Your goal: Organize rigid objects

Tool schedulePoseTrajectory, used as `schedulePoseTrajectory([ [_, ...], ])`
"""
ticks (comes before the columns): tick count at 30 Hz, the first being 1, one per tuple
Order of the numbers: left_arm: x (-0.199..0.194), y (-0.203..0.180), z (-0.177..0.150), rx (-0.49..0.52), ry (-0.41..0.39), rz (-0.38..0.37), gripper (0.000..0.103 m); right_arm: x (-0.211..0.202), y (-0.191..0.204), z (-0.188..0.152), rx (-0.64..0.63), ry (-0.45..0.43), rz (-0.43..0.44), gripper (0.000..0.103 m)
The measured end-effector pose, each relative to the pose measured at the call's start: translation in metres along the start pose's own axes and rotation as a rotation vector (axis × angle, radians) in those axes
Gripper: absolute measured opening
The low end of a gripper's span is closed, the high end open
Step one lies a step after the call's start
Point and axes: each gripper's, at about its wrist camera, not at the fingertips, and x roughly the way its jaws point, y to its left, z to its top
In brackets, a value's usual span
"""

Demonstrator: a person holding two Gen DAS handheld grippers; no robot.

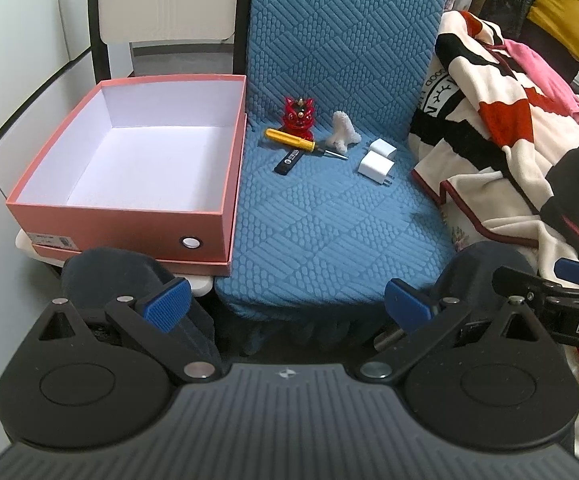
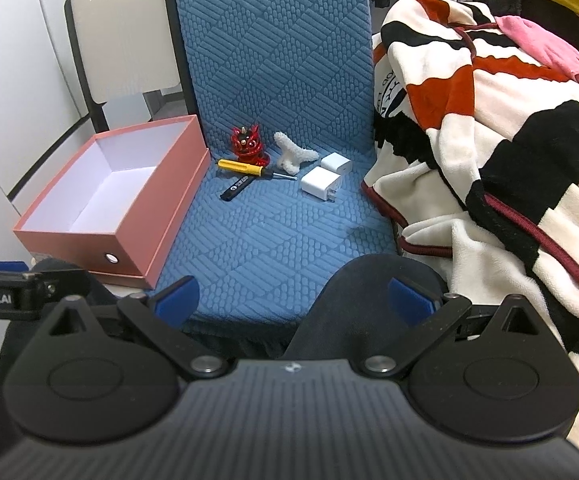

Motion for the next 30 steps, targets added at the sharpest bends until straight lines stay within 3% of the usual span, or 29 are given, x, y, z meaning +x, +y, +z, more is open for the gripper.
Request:
schedulePoseTrajectory([
  [17, 0.016, 0.005, 0.006, 0.007, -0.01, -0.033, 0.103, 0.012, -0.003, 0.001, 0.005, 0.017, 0.006, 0.103],
  [28, 0.077, -0.028, 0.014, 0.146, -0.037, -0.057, 0.103, 0.055, -0.022, 0.005, 0.057, -0.031, 0.008, 0.103],
  [30, 0.093, -0.036, 0.015, 0.171, -0.041, -0.057, 0.103, 0.068, -0.026, 0.007, 0.073, -0.024, 0.0, 0.099],
])
